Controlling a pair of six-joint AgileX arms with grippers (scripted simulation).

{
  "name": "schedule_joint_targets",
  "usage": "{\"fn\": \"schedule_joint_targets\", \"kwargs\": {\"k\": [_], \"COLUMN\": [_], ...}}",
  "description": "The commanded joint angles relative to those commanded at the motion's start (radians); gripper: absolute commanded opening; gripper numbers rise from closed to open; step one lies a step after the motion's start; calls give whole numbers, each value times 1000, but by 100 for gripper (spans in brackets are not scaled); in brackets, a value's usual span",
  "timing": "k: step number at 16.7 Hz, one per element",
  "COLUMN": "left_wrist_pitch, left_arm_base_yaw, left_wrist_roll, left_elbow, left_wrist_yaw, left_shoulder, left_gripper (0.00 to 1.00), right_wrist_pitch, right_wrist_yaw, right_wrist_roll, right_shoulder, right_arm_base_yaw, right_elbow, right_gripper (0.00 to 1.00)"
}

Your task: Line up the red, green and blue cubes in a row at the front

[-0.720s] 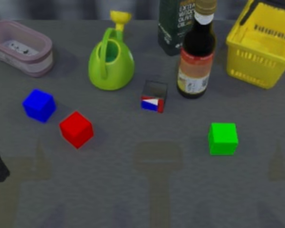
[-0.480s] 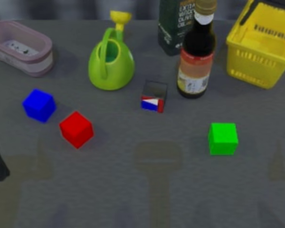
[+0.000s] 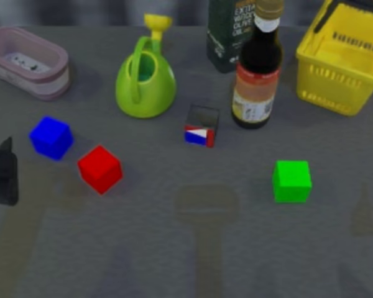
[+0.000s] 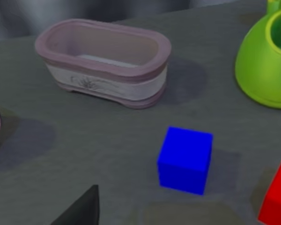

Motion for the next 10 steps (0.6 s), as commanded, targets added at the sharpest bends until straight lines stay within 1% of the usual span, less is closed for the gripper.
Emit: {"fn": "schedule_joint_targets", "kwargs": {"k": [6,10], "left_wrist_pitch": [-342,-548], "left_arm_base_yaw": [-99,-159], "left_wrist_roll": [122,194], "left_elbow": [463,743], "left_wrist_yaw": [-2,-2], "left_shoulder": [660,1024], "left_gripper": [100,100], "right_wrist_pitch": [0,0], "right_wrist_yaw": [0,0], "right_wrist_roll": [0,0], "right_shoulder": [0,0], "right_arm_base_yaw": [0,0], "right_elbow": [0,0], "right_gripper": [100,100]}}
